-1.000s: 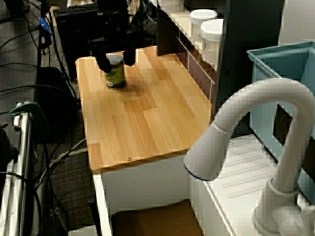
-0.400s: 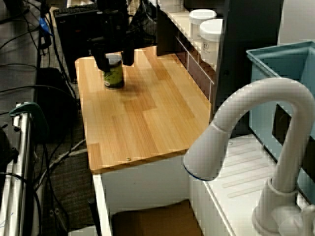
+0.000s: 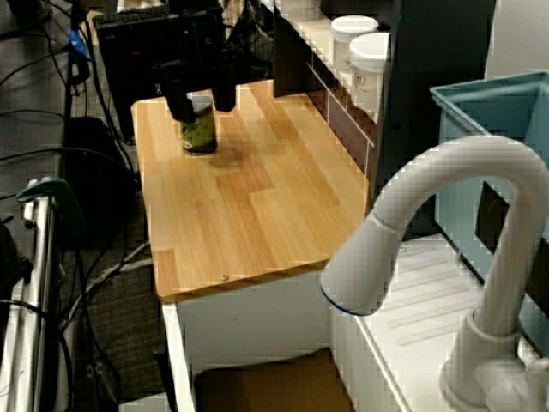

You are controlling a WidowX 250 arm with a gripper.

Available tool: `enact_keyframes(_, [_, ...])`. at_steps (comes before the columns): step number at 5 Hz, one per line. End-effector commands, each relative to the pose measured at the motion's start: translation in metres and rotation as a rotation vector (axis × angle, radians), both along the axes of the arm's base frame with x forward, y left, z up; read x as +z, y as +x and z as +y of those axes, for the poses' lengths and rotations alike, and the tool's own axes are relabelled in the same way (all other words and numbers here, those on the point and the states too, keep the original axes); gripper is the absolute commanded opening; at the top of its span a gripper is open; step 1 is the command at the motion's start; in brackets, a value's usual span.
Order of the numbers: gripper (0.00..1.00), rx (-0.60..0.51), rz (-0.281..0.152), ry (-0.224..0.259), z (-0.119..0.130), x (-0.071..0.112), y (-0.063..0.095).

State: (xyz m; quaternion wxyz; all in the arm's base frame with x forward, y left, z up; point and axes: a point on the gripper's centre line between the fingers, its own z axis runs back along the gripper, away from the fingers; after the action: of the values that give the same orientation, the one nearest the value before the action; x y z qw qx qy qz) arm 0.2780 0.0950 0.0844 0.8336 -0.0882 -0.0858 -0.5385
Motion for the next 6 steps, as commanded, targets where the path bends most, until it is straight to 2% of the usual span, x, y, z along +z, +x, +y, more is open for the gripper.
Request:
enact_keyframes(1, [1.00, 0.122, -0.039, 0.013, 0.003, 0.025, 0.003])
enact_keyframes(2, [1.00, 0.271, -0.063, 0.002, 0.005, 0.029, -0.012])
enact_keyframes(3, [1.00, 0.302, -0.069, -0.017, 0.003, 0.035, -0.023])
enact_keyframes(4, [1.00, 0.353, -0.053, 0.007, 0.010, 0.035, -0.034])
enact_keyframes(6, [1.00, 0.537, 0.006, 0.113, 0.027, 0.015, -0.057])
